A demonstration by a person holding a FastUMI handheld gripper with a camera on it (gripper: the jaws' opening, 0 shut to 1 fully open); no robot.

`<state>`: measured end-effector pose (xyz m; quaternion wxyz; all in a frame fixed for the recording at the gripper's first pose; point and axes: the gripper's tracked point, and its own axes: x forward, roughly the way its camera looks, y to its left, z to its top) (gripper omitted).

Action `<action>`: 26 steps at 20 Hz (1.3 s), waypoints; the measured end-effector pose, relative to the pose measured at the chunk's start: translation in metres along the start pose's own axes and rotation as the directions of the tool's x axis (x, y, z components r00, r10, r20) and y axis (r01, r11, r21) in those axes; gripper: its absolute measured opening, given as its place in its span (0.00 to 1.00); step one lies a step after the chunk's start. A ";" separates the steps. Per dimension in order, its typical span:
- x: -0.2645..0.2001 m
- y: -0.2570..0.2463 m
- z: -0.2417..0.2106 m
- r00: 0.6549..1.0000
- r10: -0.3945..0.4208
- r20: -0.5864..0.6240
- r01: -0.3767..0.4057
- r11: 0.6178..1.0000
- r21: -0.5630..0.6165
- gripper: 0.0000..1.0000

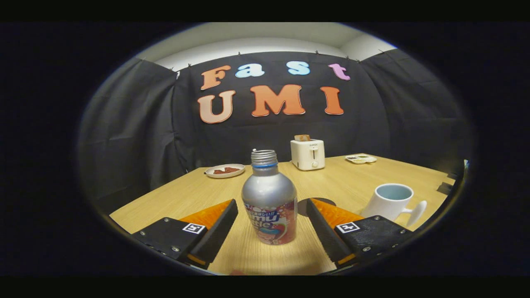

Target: Take the bottle from table, then pour the juice into the cup, finally place the bottle on the coaster

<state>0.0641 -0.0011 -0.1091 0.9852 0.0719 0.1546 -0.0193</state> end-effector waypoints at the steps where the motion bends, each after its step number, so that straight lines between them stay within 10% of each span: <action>1: 0.002 0.000 -0.004 1.000 0.004 -0.009 -0.004 1.000 0.017 0.99; 18: 0.023 -0.009 -0.045 0.987 -0.059 -0.148 0.053 0.998 -0.041 0.99; 26: 0.016 -0.009 -0.027 0.990 -0.054 -0.126 0.061 0.997 0.051 0.79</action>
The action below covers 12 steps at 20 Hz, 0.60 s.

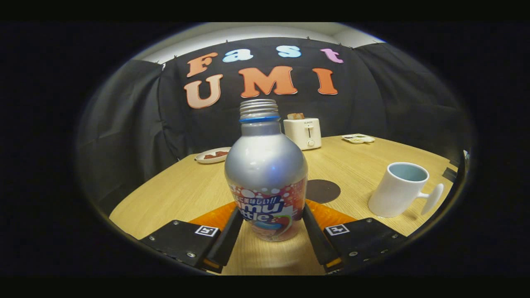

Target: Take the bottle from table, then pour the juice into the cup, finally place the bottle on the coaster

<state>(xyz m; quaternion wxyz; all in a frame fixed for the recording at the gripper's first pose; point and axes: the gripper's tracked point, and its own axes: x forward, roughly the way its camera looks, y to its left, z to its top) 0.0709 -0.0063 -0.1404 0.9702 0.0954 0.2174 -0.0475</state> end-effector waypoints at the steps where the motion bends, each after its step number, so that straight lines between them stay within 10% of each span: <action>1: -0.001 0.001 0.005 1.000 0.006 0.010 -0.007 0.999 0.038 0.79; 12: -0.006 0.000 0.064 0.994 0.013 0.105 -0.065 0.861 0.505 0.78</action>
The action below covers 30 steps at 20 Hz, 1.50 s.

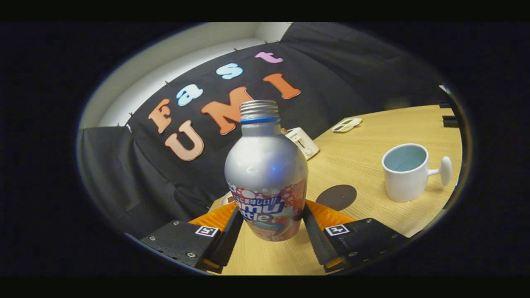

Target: Take the bottle from table, then pour the juice into the cup, finally place the bottle on the coaster

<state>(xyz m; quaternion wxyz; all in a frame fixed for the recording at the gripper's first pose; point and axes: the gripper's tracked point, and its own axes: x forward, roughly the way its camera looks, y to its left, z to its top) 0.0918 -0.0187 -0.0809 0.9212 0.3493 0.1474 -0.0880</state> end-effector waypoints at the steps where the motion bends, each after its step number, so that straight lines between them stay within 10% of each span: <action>1: 0.001 -0.001 0.003 1.000 -0.005 0.001 0.005 0.999 0.037 0.78; 9: 0.009 -0.022 0.015 0.998 -0.065 -0.019 0.068 0.955 0.288 0.77; 30: 0.014 -0.010 0.045 0.999 -0.026 -0.044 0.050 0.640 0.767 0.77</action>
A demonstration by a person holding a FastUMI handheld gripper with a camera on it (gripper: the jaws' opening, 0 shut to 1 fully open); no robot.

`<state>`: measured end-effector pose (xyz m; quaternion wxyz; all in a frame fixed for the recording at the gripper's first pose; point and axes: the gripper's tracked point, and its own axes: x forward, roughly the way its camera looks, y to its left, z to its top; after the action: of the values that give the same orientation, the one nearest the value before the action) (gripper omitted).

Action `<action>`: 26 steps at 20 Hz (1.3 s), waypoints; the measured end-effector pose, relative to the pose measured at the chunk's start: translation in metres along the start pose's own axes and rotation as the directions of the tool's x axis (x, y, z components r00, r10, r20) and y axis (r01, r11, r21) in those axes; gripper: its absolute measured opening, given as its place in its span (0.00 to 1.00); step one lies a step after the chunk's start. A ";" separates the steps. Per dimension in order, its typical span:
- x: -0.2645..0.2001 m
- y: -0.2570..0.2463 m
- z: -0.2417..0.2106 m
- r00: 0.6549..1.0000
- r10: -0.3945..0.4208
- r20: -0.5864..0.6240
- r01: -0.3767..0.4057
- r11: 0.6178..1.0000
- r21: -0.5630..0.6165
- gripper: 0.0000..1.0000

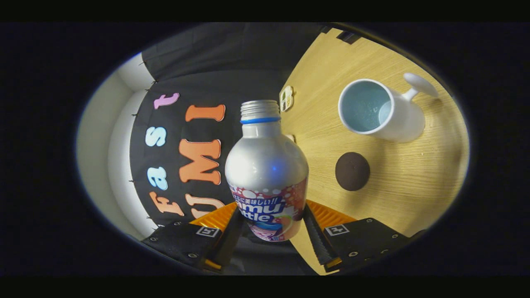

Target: Take the bottle from table, then pour the juice into the cup, finally place the bottle on the coaster

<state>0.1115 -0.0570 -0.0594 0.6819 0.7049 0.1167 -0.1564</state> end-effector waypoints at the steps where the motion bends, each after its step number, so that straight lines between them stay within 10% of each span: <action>1: -0.001 0.003 0.000 1.000 0.001 0.001 -0.001 1.000 0.023 0.77; 26: 0.004 0.018 0.010 1.000 0.004 -0.001 -0.003 0.940 0.341 0.77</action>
<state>0.1213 -0.0676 -0.0444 0.5497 0.8127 0.0873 -0.1724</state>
